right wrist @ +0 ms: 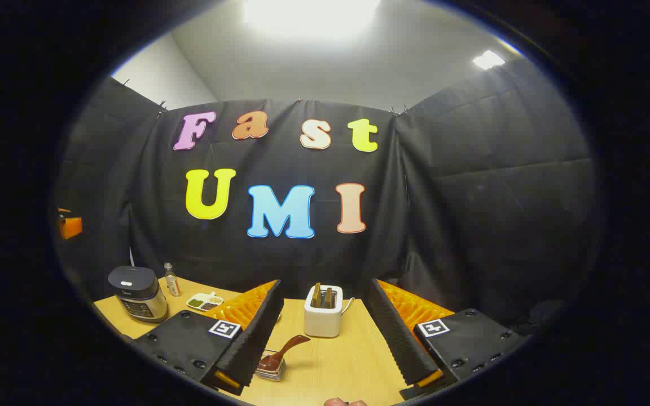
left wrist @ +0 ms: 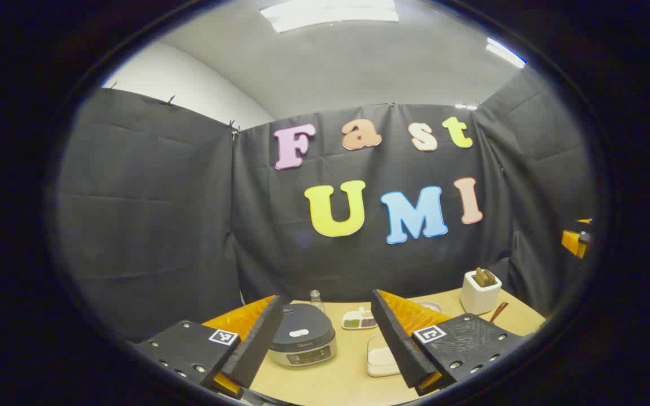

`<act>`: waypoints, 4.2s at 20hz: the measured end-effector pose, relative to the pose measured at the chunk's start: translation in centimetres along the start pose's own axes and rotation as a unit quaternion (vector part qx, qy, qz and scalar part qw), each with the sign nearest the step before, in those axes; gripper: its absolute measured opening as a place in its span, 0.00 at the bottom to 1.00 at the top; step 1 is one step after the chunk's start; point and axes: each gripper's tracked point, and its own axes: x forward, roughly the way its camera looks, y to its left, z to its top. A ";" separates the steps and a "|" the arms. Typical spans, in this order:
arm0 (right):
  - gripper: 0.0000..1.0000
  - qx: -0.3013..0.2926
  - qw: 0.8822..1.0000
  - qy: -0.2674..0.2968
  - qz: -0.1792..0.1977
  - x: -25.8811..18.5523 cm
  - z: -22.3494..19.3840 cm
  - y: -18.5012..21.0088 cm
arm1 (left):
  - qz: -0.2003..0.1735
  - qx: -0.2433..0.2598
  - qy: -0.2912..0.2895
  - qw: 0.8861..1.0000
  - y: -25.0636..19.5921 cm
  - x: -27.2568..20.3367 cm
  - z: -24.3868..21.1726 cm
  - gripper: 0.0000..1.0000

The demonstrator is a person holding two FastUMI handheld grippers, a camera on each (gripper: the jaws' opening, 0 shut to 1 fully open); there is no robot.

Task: Close the left gripper, press the button to open the rice cooker; take a wooden spoon from the chopstick holder with the right hand, scoop a spoonful of rice and pour it into the rice cooker, then put the wooden spoon back into the chopstick holder.

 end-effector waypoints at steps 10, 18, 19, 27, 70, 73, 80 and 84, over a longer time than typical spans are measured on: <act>0.98 0.014 0.999 0.029 -0.021 0.7 -2.0 4.5 | -0.038 -0.040 0.004 0.998 3.3 4.6 -1.2 0.98; 0.98 0.014 0.999 0.036 -0.019 1.9 -2.1 7.2 | -0.055 -0.053 0.017 0.997 4.5 7.4 -2.6 0.98; 0.93 0.016 0.999 0.036 -0.019 2.0 -2.2 7.6 | -0.055 -0.052 0.019 0.997 4.8 7.7 -2.8 0.98; 0.98 0.013 0.999 0.039 -0.019 3.2 -3.2 9.9 | -0.057 -0.061 0.038 0.996 7.4 10.5 -4.0 0.98; 0.97 0.010 0.992 0.109 -0.069 5.5 -7.2 9.7 | -0.080 -0.103 0.389 0.912 9.3 26.9 -28.2 0.01; 0.98 0.017 0.993 0.106 -0.048 7.6 -7.3 9.7 | -0.068 -0.104 0.395 0.910 9.3 26.7 -28.6 0.02; 0.99 0.006 0.994 0.111 -0.013 10.1 -8.2 9.1 | -0.048 -0.095 0.402 0.910 9.3 26.7 -28.7 0.02; 0.99 0.004 0.993 0.115 -0.013 10.5 -8.5 8.3 | -0.040 -0.131 0.406 0.903 9.5 26.6 -28.9 0.02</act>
